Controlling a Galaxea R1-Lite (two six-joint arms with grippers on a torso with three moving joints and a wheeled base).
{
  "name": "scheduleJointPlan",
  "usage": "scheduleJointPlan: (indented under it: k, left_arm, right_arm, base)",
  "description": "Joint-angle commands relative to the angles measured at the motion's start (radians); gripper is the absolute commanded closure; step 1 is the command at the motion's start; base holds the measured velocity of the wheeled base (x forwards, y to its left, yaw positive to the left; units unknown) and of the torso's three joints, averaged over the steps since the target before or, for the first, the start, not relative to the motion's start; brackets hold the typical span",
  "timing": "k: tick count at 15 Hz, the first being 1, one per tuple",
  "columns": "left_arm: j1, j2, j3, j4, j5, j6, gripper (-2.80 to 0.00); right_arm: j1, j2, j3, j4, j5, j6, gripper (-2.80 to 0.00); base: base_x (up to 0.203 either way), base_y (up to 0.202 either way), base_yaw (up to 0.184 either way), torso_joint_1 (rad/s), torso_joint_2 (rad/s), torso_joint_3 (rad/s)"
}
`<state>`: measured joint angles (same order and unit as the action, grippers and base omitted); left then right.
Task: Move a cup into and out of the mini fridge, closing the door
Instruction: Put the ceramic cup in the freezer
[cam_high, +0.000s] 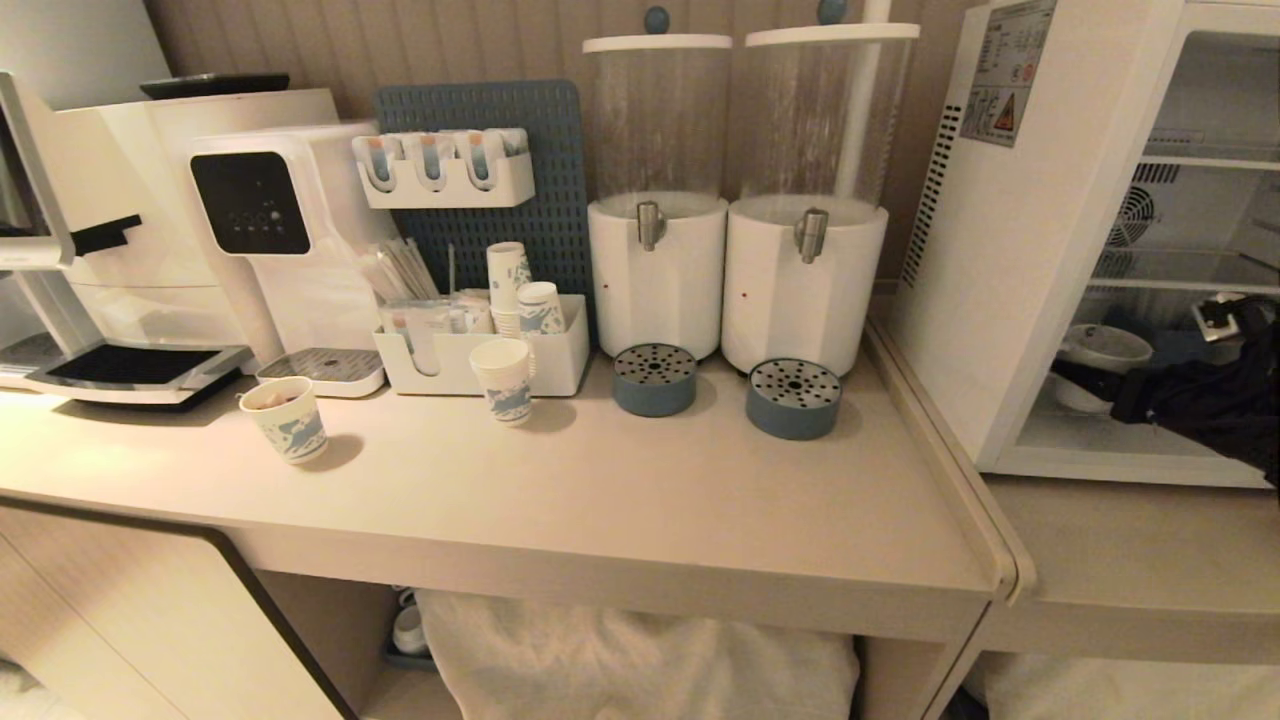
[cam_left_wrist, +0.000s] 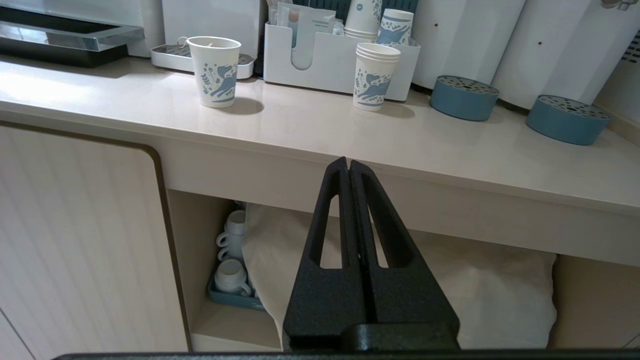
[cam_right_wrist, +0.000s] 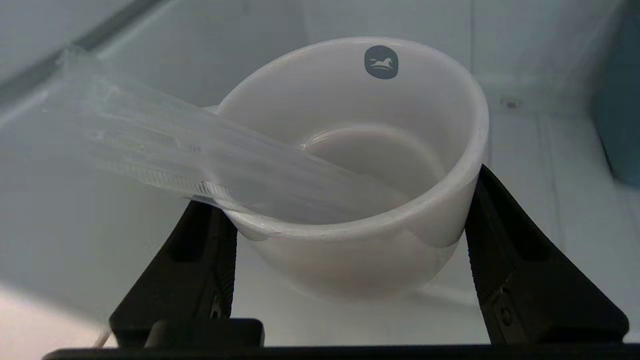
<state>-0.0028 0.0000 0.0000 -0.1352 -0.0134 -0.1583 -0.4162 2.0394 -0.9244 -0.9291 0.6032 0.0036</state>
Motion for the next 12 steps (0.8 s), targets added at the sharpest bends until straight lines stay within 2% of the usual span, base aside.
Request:
scheduleJointPlan:
  k: [1,5,12]
  left_arm:
    - [0.000,-0.005,0.040,-0.001,0.000,-0.001,0.00]
    - [0.000,-0.005,0.040,-0.001,0.000,-0.003,0.00]
    - [0.000,-0.005,0.040,-0.001,0.003,-0.004,0.00]
  right_arm:
    - [0.008,0.032,-0.074,0.039,0.002,0.001,0.00]
    - [0.045,0.081,-0.154,0.081,-0.038,-0.002,0.00]
    - [0.086,0.138,-0.214,0.109,-0.068,-0.004,0.00]
  base:
    - [0.000,0.000,0.000,0.000,0.00,0.000]
    - [0.000,0.000,0.000,0.000,0.00,0.000]
    - [0.000,0.000,0.000,0.000,0.00,0.000]
